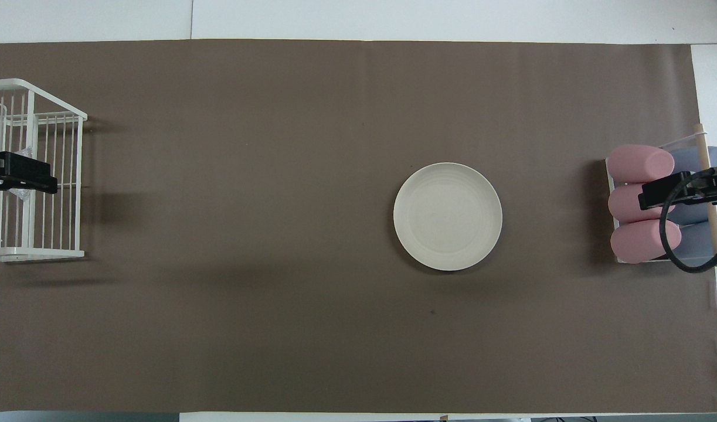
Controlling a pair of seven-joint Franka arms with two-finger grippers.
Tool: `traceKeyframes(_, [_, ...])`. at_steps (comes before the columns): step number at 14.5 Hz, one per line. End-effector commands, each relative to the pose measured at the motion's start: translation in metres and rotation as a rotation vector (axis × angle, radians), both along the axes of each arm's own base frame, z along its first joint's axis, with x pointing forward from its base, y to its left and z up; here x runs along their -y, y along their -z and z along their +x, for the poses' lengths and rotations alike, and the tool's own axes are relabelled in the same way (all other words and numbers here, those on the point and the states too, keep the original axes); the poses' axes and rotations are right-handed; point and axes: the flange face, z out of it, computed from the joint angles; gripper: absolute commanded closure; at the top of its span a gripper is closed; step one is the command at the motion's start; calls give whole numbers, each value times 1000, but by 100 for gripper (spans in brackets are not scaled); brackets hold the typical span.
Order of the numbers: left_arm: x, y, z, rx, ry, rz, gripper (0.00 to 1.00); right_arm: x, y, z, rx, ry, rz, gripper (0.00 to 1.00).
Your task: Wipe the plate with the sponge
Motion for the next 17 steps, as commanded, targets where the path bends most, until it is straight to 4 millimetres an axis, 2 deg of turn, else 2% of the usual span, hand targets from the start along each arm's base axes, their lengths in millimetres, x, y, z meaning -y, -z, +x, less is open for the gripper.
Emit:
traceKeyframes(1, [6,14,-2,27,-19,120,0,3,-3,-6,-6,-16,15,0])
traceKeyframes(3, [18,35,1,20,-22,279,0,3,-3,-6,-6,-16,15,0])
traceKeyframes(6, [12,77,7,51,-32,456,0,3,-2,-6,-7,-16,15,0])
traceKeyframes(9, [12,136,33,69,-69,621,0,3,-2,-6,-9,-14,15,0])
traceKeyframes(11, [13,164,46,100,-70,721,0,3,-2,-6,-7,-16,15,0])
traceKeyframes(13, [7,179,51,121,-42,762,0,2,-2,-6,-7,-16,15,0])
traceKeyframes(16, [7,206,51,160,-110,771,0,3,-2,-6,-7,-16,15,0])
traceKeyframes(17, [5,206,51,165,-102,786,0,3,-2,-6,-7,-14,15,0])
